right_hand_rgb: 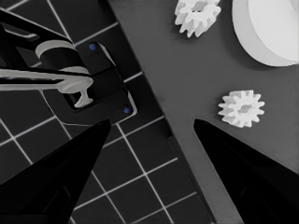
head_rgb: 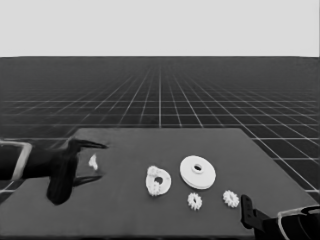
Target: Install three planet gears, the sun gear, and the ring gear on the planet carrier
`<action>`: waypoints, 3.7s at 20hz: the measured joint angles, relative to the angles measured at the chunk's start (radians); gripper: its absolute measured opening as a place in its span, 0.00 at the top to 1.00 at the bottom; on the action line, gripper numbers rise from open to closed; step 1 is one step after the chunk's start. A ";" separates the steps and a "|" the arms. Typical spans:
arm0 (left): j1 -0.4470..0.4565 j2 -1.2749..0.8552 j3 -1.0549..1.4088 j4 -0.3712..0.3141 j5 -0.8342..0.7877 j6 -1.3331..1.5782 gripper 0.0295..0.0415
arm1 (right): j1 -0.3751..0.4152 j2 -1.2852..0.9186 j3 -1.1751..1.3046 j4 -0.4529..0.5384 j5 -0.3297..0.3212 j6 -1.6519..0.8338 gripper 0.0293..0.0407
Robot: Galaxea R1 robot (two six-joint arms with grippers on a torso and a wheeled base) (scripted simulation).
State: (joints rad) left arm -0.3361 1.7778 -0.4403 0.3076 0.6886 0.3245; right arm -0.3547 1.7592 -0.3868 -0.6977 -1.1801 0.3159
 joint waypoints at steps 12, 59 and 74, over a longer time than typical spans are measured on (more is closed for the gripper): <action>-0.006 -0.023 0.022 0.002 -0.012 0.026 0.25 | 0.323 0.318 -0.621 0.495 -0.283 0.758 0.19; -0.006 -0.023 0.023 0.002 -0.012 0.026 0.25 | 0.217 1.221 -1.345 0.383 -0.291 0.951 0.84; -0.006 -0.023 0.023 0.002 -0.012 0.026 0.25 | 0.309 1.197 -1.264 0.467 -0.334 0.998 0.19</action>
State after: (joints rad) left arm -0.3422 1.7549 -0.4178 0.3101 0.6764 0.3508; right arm -0.0459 2.9565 -1.6505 -0.2302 -1.5136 1.3143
